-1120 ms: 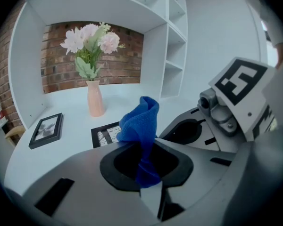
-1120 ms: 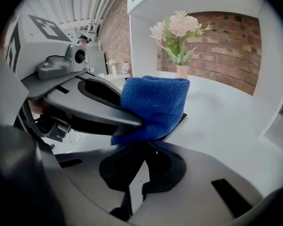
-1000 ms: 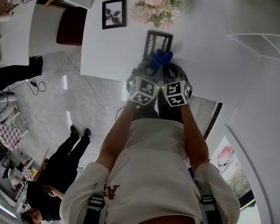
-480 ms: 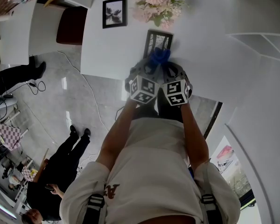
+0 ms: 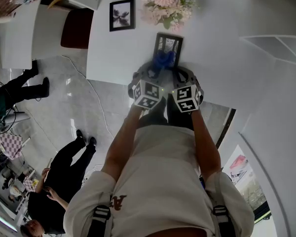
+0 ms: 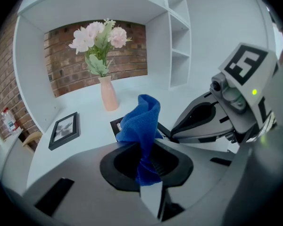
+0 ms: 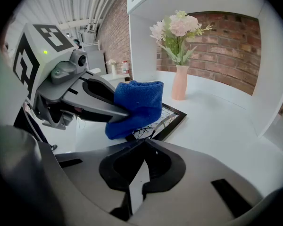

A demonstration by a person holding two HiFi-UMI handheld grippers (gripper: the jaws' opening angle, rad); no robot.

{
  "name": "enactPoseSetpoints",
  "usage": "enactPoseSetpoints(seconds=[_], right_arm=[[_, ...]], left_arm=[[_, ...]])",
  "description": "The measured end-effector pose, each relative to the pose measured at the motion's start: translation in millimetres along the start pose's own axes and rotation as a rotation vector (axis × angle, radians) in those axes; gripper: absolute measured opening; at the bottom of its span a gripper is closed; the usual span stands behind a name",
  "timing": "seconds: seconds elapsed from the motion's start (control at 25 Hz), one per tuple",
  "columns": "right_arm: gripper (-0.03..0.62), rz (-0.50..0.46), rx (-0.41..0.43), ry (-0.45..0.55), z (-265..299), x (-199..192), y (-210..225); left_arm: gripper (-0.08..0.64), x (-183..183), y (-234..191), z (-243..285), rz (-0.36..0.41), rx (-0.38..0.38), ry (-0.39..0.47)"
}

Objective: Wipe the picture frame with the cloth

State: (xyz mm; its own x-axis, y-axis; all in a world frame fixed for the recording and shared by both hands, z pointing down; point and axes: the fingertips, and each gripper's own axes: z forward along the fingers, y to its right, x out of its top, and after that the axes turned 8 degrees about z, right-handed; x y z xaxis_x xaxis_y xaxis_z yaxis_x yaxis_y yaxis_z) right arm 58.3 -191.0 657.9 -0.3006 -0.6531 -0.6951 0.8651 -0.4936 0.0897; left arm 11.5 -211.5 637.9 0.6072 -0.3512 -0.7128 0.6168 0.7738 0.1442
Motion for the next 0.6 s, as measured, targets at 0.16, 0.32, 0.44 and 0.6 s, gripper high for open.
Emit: enactPoseSetpoints(seconds=[0.16, 0.32, 0.44, 0.6], right_arm=[[-0.003, 0.0, 0.0, 0.001, 0, 0, 0], [-0.002, 0.001, -0.001, 0.003, 1, 0, 0], [-0.002, 0.002, -0.003, 0.003, 1, 0, 0], [-0.002, 0.006, -0.004, 0.004, 1, 0, 0]], left_arm=[[0.049, -2, -3, -1, -0.002, 0.009, -0.007], [0.049, -4, -6, -4, 0.001, 0.018, -0.013], [0.049, -6, -10, -6, 0.0, 0.027, -0.016], [0.049, -8, -15, -10, 0.0, 0.043, -0.026]])
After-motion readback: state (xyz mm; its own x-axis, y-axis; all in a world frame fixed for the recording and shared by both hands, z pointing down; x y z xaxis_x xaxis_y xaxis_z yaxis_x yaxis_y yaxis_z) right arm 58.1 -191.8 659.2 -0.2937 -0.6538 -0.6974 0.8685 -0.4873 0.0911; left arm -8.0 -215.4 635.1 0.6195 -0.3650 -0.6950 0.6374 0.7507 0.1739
